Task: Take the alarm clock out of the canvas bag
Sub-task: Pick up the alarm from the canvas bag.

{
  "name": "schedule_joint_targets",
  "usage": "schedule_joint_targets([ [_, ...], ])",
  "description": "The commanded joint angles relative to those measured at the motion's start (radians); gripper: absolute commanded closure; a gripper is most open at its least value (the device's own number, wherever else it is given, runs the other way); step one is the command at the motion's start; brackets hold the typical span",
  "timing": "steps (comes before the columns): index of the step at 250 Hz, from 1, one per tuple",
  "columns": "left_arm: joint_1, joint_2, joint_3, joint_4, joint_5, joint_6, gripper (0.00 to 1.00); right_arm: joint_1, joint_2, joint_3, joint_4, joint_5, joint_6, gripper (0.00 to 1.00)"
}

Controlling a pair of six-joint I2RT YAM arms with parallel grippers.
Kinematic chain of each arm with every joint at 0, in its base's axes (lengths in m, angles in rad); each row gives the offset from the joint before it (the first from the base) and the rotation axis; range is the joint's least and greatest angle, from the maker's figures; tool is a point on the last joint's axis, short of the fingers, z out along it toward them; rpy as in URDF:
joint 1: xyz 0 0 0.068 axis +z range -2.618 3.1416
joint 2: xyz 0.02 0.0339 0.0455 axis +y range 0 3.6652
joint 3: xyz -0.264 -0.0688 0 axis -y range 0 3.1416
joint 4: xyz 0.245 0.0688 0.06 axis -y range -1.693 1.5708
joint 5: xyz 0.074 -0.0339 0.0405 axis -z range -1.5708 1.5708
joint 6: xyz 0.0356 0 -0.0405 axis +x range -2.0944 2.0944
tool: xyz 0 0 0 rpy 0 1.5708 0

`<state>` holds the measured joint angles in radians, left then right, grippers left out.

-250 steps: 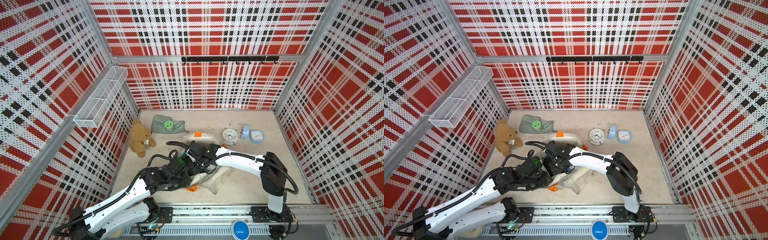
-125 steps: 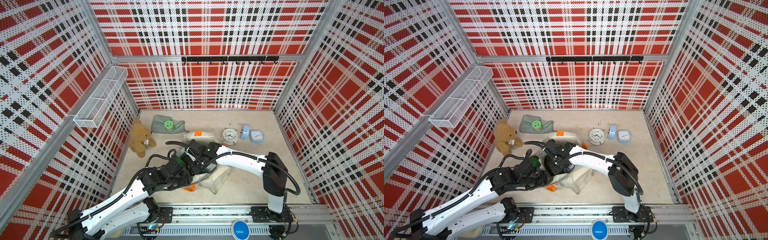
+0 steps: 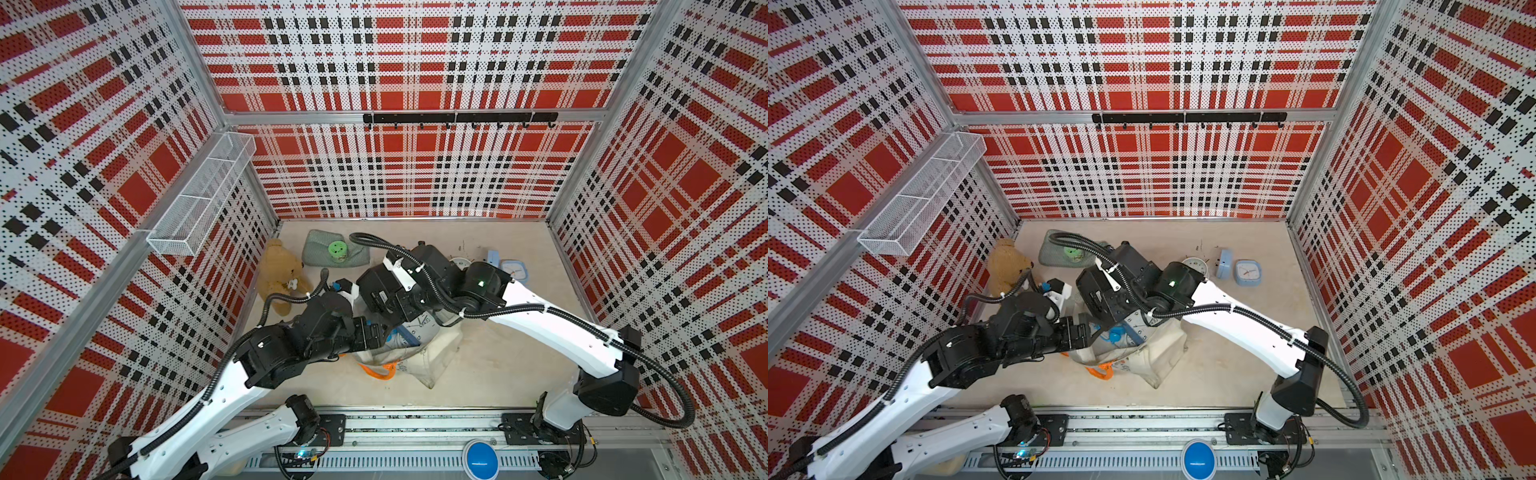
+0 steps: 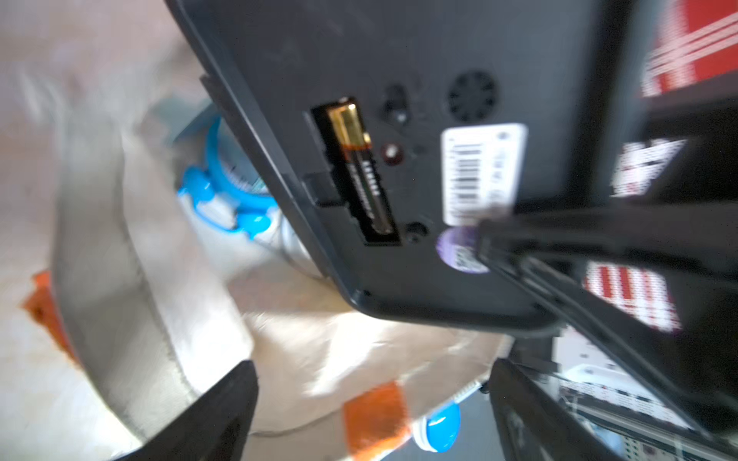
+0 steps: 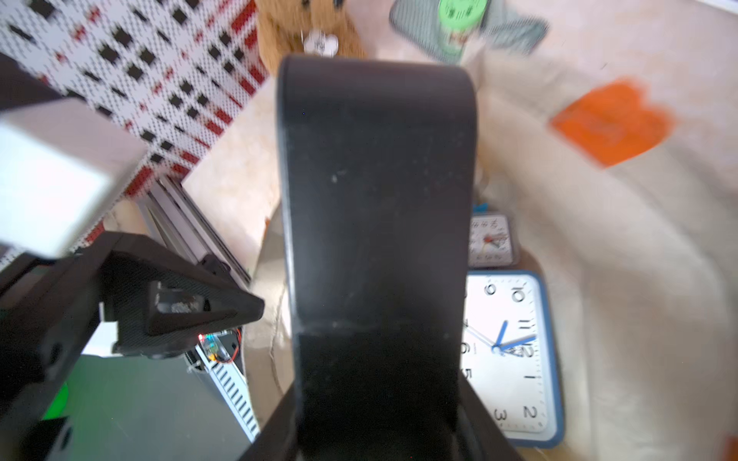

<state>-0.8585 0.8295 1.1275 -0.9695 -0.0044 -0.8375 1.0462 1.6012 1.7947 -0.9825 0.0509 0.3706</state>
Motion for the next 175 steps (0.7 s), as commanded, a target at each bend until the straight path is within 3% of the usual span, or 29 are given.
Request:
schedule_joint_targets([
  [1,0.006,0.001,0.114,0.005,-0.005,0.129,0.04,-0.026,-0.079,0.086,-0.019,0.067,-0.043,0.64],
  [54,0.005,0.103,0.293,0.012,0.063,0.281,0.01,-0.079,-0.202,0.166,-0.187,0.279,-0.091,0.64],
  [85,0.000,0.192,0.381,0.037,0.062,0.385,0.01,-0.199,-0.284,0.124,-0.337,0.374,-0.051,0.64],
  [129,-0.022,0.303,0.433,0.176,0.052,0.501,0.01,-0.397,-0.424,-0.132,-0.451,0.442,-0.057,0.63],
  [175,-0.106,0.417,0.442,0.248,0.025,0.549,0.01,-0.634,-0.500,-0.439,-0.414,0.397,-0.106,0.63],
])
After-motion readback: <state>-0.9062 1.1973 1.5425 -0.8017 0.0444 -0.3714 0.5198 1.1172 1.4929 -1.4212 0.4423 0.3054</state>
